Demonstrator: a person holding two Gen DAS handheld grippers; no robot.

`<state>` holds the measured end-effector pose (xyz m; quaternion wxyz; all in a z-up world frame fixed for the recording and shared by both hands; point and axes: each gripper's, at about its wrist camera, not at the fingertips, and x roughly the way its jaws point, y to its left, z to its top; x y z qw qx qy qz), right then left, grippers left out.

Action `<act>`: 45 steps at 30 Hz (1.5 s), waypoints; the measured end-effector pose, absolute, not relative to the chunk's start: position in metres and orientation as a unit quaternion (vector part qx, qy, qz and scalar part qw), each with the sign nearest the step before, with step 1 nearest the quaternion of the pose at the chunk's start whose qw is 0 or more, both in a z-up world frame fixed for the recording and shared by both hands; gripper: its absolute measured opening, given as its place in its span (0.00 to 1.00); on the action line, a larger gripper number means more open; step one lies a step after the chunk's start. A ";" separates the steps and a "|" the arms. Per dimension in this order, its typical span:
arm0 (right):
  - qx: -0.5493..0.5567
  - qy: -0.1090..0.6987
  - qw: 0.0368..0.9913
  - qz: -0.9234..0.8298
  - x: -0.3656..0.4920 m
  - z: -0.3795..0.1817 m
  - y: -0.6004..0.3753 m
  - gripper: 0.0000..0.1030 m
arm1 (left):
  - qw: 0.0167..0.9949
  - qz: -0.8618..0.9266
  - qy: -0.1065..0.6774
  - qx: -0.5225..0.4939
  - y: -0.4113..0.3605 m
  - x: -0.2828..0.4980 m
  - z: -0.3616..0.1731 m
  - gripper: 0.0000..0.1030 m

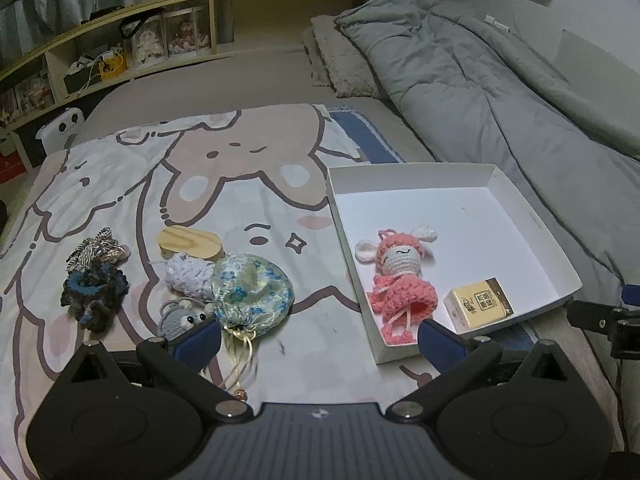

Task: Organize objects
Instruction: 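Withdraw both grippers from the box back toward the remaining toys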

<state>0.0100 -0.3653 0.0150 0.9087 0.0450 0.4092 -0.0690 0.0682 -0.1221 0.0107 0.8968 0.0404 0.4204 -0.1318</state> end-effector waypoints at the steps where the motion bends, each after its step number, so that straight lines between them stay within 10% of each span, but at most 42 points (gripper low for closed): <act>1: 0.045 0.408 0.909 -0.069 0.009 0.016 -0.365 1.00 | 0.897 -0.132 0.419 0.040 -0.121 0.067 0.012 1.00; 45: 0.043 0.386 0.921 0.022 0.078 0.019 -0.251 1.00 | 0.925 -0.014 0.379 -0.009 0.014 0.092 0.031 1.00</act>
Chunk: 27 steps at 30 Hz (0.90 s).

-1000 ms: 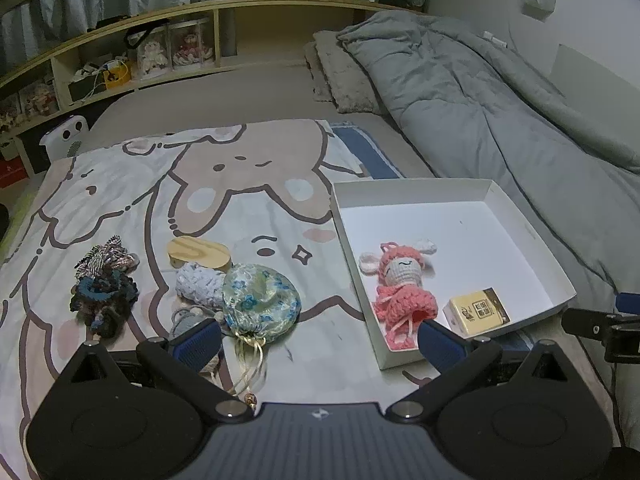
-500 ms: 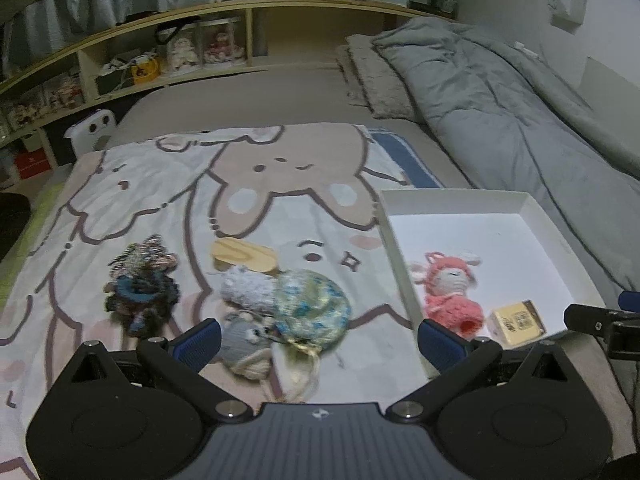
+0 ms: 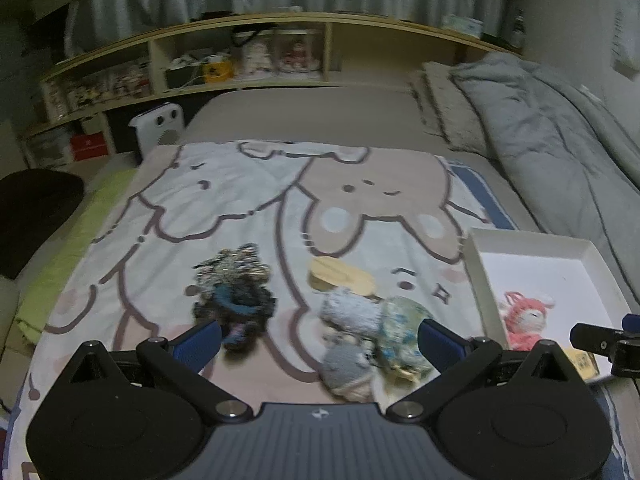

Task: Organize objects
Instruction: 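Withdraw both grippers from the box back toward the remaining toys, then grasp the grey crochet mouse with the left gripper while the right gripper grasps the floral pouch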

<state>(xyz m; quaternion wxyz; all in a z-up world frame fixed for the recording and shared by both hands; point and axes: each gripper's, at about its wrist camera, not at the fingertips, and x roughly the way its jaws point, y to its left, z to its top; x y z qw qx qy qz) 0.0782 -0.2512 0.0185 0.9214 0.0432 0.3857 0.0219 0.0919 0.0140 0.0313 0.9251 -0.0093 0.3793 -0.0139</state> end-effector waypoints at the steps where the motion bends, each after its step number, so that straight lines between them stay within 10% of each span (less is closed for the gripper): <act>1: 0.044 0.385 0.922 0.024 0.081 0.018 -0.247 1.00 | 0.926 -0.009 0.378 -0.012 0.018 0.092 0.030 1.00; 27: 0.215 0.447 0.867 0.047 0.171 -0.049 -0.191 1.00 | 0.913 -0.015 0.407 -0.039 0.055 0.117 -0.036 1.00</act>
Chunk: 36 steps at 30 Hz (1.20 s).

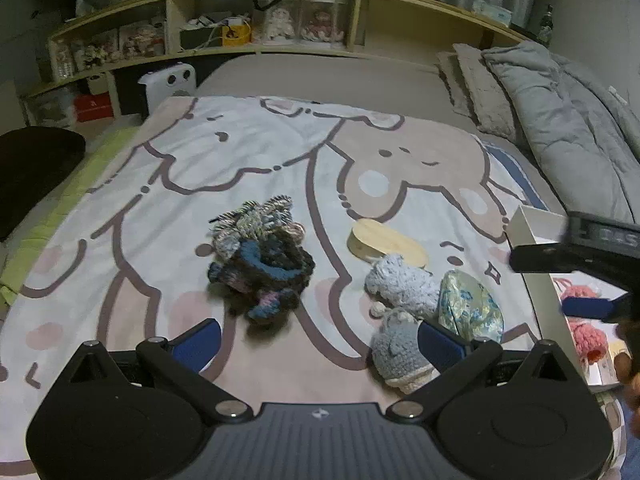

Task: Organize objects
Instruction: 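Grasp the grey crochet mouse with the left gripper while the right gripper grasps the floral pouch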

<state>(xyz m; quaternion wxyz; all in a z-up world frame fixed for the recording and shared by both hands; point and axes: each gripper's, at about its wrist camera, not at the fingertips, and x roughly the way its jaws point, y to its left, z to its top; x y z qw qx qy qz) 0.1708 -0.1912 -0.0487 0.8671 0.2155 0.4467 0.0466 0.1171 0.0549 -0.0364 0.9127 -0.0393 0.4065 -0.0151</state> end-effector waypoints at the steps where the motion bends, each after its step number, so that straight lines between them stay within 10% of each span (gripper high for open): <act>1: 0.224 0.455 0.861 0.041 0.174 -0.054 -0.190 1.00 | 0.912 -0.023 0.407 -0.044 0.055 0.118 -0.038 1.00; 13: 0.297 0.494 0.817 0.021 0.193 -0.105 -0.182 1.00 | 0.889 -0.101 0.443 -0.064 0.033 0.132 -0.063 0.72; 36: 0.145 0.503 0.848 0.078 0.183 -0.089 -0.175 0.82 | 0.859 -0.113 0.475 -0.157 0.028 0.156 -0.109 0.63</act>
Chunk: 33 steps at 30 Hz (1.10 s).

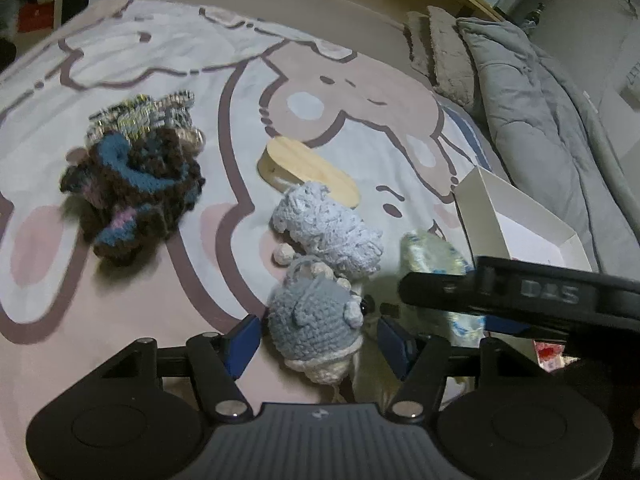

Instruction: Organize objects

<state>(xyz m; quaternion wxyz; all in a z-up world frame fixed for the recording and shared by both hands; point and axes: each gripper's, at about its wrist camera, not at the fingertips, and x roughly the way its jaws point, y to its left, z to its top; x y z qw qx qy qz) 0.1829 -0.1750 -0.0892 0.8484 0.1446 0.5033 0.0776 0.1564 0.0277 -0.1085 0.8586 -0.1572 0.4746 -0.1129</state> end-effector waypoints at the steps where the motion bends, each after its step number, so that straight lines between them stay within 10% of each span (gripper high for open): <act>1: 0.143 0.501 0.850 0.079 0.181 -0.087 -0.176 0.82 | 0.857 -0.114 0.477 -0.160 0.028 0.157 -0.110 0.63; 33: 0.048 0.421 0.902 0.082 0.162 -0.028 -0.195 0.82 | 0.908 -0.093 0.393 -0.115 0.036 0.148 -0.046 0.49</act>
